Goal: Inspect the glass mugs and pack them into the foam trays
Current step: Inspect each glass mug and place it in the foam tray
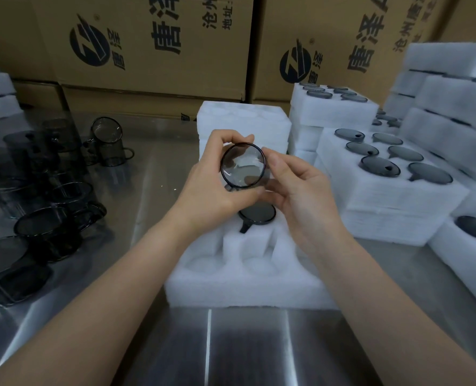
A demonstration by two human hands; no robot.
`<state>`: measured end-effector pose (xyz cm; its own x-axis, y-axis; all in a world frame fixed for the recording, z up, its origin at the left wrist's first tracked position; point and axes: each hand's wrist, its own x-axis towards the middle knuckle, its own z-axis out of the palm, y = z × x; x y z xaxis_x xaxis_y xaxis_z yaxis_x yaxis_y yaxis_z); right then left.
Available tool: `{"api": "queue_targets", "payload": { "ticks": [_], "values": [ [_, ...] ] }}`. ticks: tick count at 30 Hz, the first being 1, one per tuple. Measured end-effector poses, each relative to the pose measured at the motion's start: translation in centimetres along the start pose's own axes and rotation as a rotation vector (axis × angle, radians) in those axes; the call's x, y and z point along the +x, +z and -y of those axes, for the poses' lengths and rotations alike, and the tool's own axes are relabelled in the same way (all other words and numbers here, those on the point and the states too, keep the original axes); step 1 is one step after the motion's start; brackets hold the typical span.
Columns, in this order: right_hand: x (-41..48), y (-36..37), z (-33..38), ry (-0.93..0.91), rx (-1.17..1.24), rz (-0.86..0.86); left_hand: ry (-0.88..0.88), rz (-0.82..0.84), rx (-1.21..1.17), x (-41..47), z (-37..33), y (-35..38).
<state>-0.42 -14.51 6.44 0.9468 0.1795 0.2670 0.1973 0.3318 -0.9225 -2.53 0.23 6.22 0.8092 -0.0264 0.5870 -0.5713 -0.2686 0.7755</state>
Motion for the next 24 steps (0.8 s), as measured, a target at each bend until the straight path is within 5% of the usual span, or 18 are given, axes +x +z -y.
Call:
{"api": "queue_targets", "payload": {
  "ticks": [9, 24],
  "values": [
    [0.39, 0.1, 0.44, 0.162, 0.084, 0.151, 0.057, -0.056, -0.07, -0.14, 0.09, 0.19],
    [-0.16, 0.09, 0.33, -0.19, -0.23, 0.044, 0.027, 0.017, 0.034, 0.22, 0.64, 0.15]
  ]
}}
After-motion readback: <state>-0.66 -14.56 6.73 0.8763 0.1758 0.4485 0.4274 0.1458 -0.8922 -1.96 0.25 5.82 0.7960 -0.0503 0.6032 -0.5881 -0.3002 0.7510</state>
